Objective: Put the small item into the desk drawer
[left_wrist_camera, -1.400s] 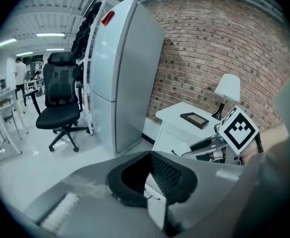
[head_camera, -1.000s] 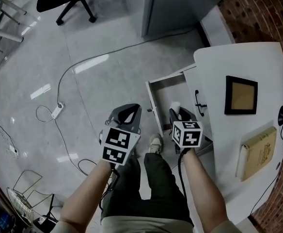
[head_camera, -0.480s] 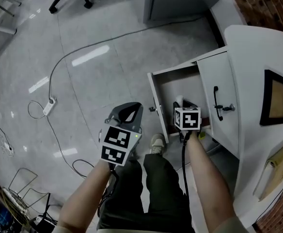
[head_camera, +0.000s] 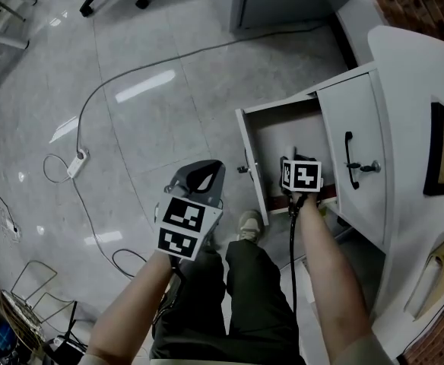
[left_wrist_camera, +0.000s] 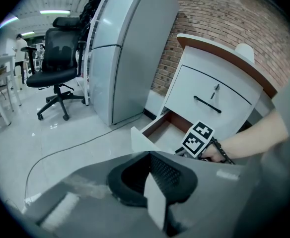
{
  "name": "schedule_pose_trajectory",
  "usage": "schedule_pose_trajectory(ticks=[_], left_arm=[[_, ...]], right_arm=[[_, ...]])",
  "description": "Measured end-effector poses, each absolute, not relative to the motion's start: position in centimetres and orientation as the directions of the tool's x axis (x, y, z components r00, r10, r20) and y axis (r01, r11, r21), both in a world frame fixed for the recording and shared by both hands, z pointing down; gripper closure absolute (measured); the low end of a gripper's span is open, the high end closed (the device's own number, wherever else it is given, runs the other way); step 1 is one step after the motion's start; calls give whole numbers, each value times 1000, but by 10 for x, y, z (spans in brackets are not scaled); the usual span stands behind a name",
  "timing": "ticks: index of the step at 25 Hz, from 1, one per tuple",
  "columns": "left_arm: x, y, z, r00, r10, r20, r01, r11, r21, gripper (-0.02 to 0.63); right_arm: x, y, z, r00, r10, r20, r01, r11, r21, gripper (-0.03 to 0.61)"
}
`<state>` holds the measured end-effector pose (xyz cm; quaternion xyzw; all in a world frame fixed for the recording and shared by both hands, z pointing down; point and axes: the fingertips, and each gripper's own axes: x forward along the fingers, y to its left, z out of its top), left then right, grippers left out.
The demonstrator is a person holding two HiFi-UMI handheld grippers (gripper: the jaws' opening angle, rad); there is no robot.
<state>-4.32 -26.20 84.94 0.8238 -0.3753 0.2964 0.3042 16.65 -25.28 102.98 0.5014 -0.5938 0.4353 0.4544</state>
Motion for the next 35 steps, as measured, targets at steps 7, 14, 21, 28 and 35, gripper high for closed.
schedule_pose_trajectory(ticks=[7,14,21,28,35], left_arm=[[-52,-256,808,532,-444,721,-801,-540,258,611],[-61,-248,737,523,-472,709,-806,-545,231,611],[-67,-229,651,528,-497,689,-801,-561,210,611],[-81,-222,569,526,-545,653,-803,-570,172,611],[-85,-206,490,538,-579,612,-801,-579,156,612]], right_arm=[[157,-245,969,-113,-289,951,-993,50,-103,472],[135,-233,867,-164,-407,899,-986,64,-152,537],[117,-201,752,-208,-491,846,-978,100,-183,565],[99,-194,629,-229,-604,764,-969,214,-121,571],[83,-189,511,-319,-688,652,-947,244,-207,574]])
